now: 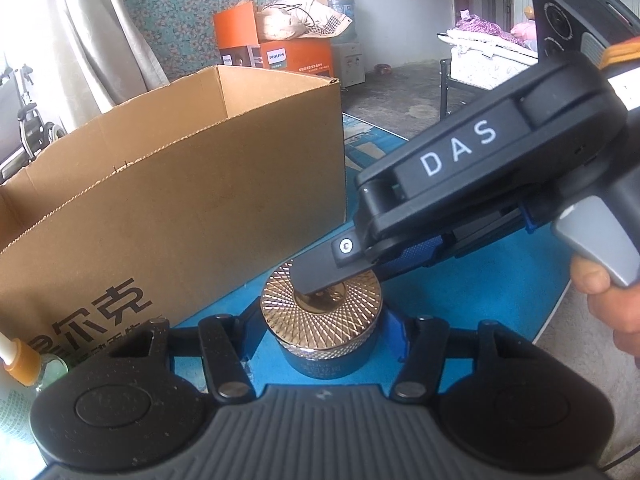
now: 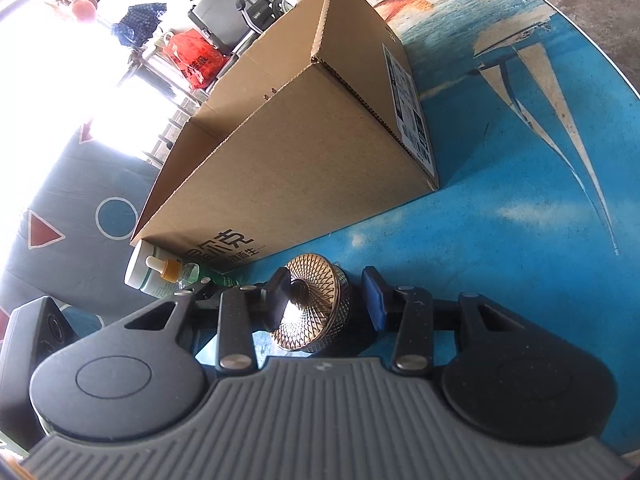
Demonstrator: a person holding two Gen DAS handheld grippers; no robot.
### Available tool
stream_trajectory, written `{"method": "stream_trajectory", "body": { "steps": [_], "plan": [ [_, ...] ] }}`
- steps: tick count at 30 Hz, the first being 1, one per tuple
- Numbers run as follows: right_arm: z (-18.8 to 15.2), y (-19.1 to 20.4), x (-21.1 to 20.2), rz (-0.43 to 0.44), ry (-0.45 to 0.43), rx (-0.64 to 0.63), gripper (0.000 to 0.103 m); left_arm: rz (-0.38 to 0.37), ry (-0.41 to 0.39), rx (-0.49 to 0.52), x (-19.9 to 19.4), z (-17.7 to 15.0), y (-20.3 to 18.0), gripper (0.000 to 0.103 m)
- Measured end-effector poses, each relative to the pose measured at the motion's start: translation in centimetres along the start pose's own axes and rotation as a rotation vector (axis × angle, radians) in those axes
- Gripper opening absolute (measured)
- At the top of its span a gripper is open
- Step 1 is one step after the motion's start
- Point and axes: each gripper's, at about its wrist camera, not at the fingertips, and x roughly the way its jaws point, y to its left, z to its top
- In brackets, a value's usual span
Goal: Organize rigid objects
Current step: 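Lift the jar into the box and open the right gripper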
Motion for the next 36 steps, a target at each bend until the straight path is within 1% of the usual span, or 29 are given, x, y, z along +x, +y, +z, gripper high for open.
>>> {"method": "stream_trajectory", "body": {
  "steps": [9,13,18,23,26,27,30,33,36],
  "plan": [
    [-0.3,0.8,-0.4,-0.013,-0.011,-0.012,0.039,-0.009,-0.026,-0.026,-0.8,-0.1,0.0,0.058],
    [-0.5,1.9,-1.0,-0.016,-0.024,-0.033,0.039,-0.003,-0.054,-0.034,-2.0,-0.4,0.2,0.057],
    [-0.7,4.2,-2.6,0.008,-0.055,-0.071,0.040,0.030,-0.116,-0.040,-4.6,0.2,0.2,0.057],
    [0.1,7.5,-4.4,0.048,-0.100,-0.142,0.040,0.080,-0.183,-0.057,-7.7,1.7,1.0,0.057],
    [1.4,9.5,-5.2,0.074,-0.126,-0.194,0.040,0.119,-0.219,-0.058,-8.9,3.0,1.6,0.057],
    [2.1,10.0,-5.4,0.081,-0.130,-0.209,0.040,0.130,-0.227,-0.064,-9.0,4.0,1.9,0.057],
    [4.4,11.7,-5.6,0.091,-0.136,-0.256,0.040,0.145,-0.244,-0.089,-9.3,5.8,3.1,0.057],
    [7.2,12.6,-5.4,0.096,-0.126,-0.287,0.040,0.153,-0.244,-0.116,-8.5,8.1,4.4,0.057],
    [10.8,12.6,-4.2,0.091,-0.084,-0.284,0.040,0.129,-0.209,-0.169,-6.5,10.2,5.9,0.057]
  ]
}}
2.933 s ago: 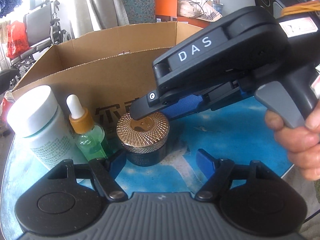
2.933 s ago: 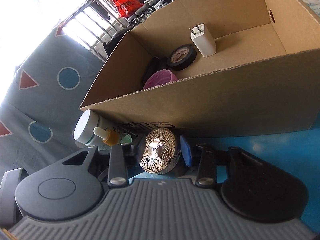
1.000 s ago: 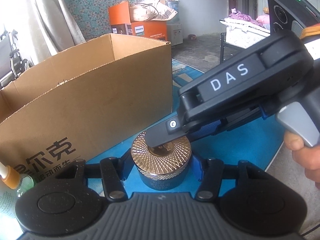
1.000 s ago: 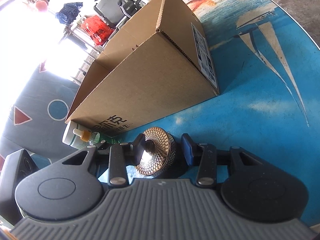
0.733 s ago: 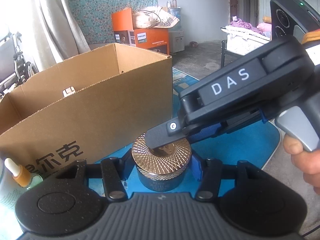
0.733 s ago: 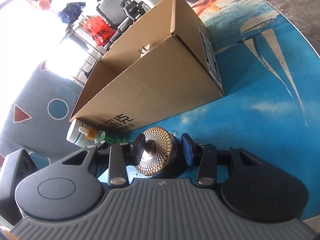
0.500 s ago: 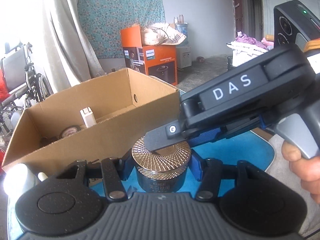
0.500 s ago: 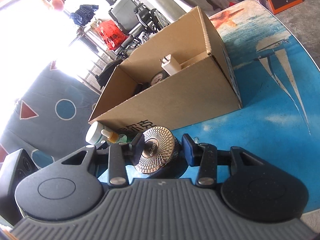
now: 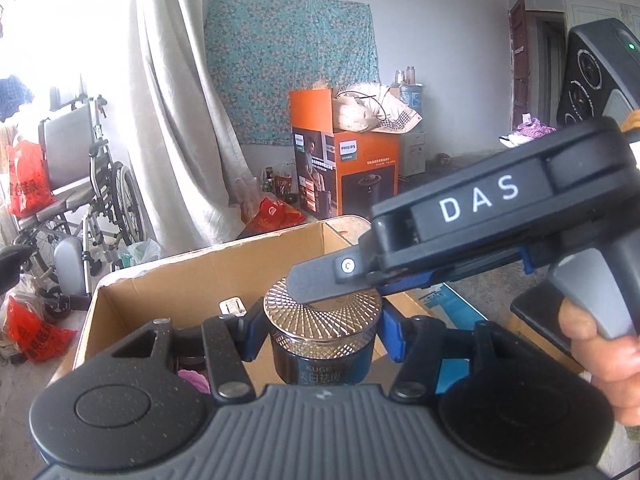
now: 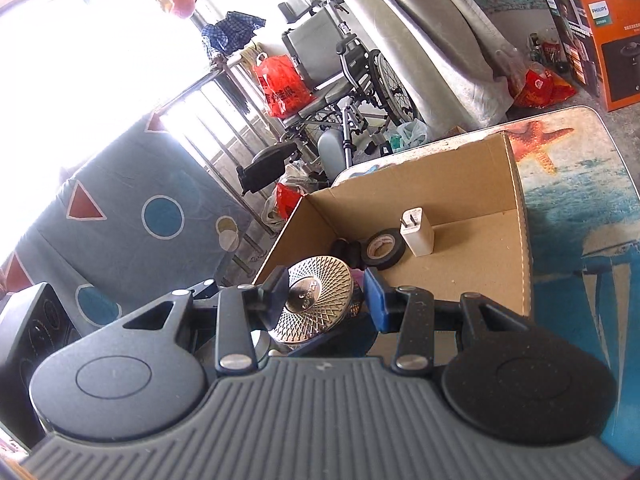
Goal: Organize rigid objects
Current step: 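Lift the jar into the box and open the right gripper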
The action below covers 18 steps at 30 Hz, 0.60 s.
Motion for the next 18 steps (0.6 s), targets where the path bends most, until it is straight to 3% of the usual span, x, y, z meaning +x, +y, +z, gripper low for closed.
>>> {"method": "stream_trajectory", "body": {
  "steps": [7,9,18],
  "plan": [
    [6.5,-4.4,6.1,-0.053,0.161,0.024,0.041,-0.073,0.156,-0.171,6.6,1.6,3.0,0.057],
    [7.7,-5.6,8.1,-0.081,0.204,0.023,0.042,-0.083,0.204,-0.180,8.9,2.0,3.5,0.057],
    [10.9,-8.0,14.5,-0.191,0.294,-0.125,0.043,-0.107,0.312,-0.281,15.3,2.6,5.7,0.057]
  ]
}}
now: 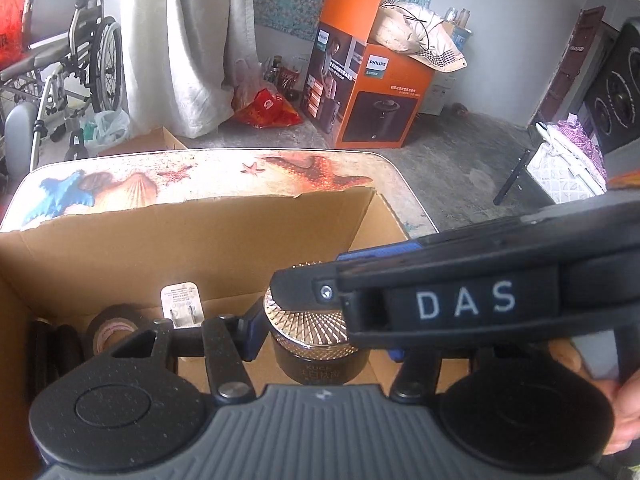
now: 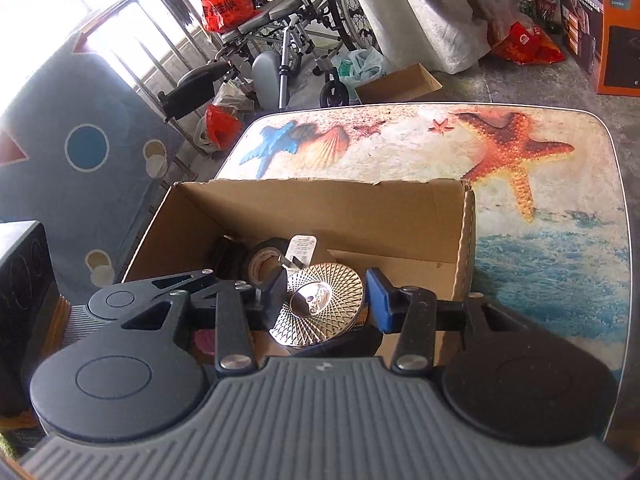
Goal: Organize rigid objects
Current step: 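Lift the jar into the box and open the right gripper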
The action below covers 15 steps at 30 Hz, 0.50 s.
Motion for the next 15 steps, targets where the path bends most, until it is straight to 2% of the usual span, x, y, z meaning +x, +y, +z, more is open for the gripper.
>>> {"method": "stream_trajectory", "body": {
  "steps": [5,15],
  "plan": [
    [1.6,0.1,2.0,-0.065,0.004,-0.098,0.043,-0.018,0.020,-0.075,2.2,1.4,1.2,0.057],
    [3.2,-0.6,4.5,-0.089,0.002,-0.158,0.042,-0.015,0.104,-0.158,5.5,2.5,2.8,0.058]
  ]
}}
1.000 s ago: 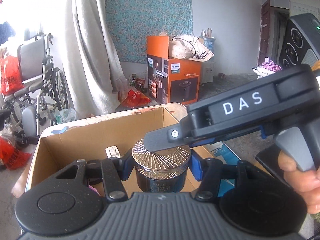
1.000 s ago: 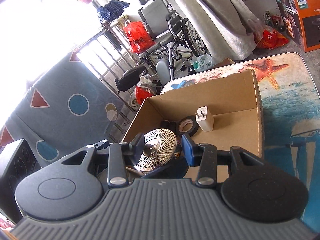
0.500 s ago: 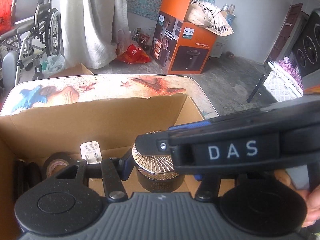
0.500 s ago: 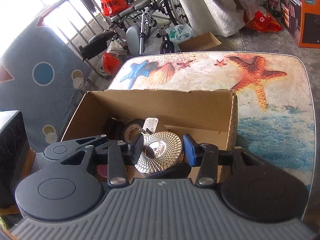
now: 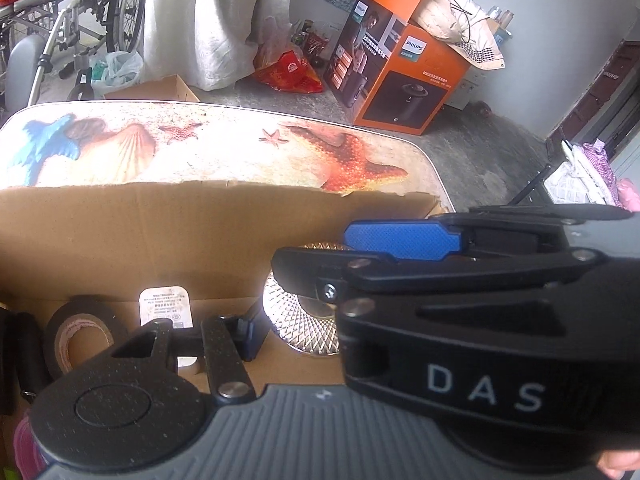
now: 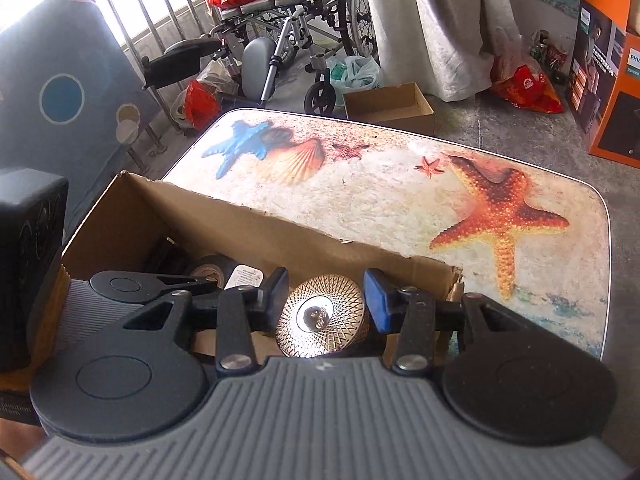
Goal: Organize rigid objects
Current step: 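Lift the jar into the box and open the right gripper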
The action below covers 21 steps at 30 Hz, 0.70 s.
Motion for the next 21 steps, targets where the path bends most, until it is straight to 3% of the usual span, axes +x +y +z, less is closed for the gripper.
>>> {"method": "stream_trajectory", "body": {
  "steps": [8,12,15,21],
  "plan": [
    [-0.3,0.0,-0.2,0.021,-0.025,0.004,0.041,-0.005,0.027,-0.009,0.9,0.0,0.0,0.059],
    [-0.5,-0.2,-0.8,0.044,-0.053,0.037,0.041,-0.015,0.001,-0.025,0.0,0.1,-0.3,0.058],
    [-0.6,-0.1,-2.2,0.070,-0.095,0.059,0.041,-0.029,-0.021,-0.026,-1.4,0.1,-0.8,0.065],
    [-3.0,0.8,-8.7,0.151,-0.264,0.157,0.041,-0.062,-0.097,0.012,-6.2,-1.6,-2.4,0.076]
  ]
}}
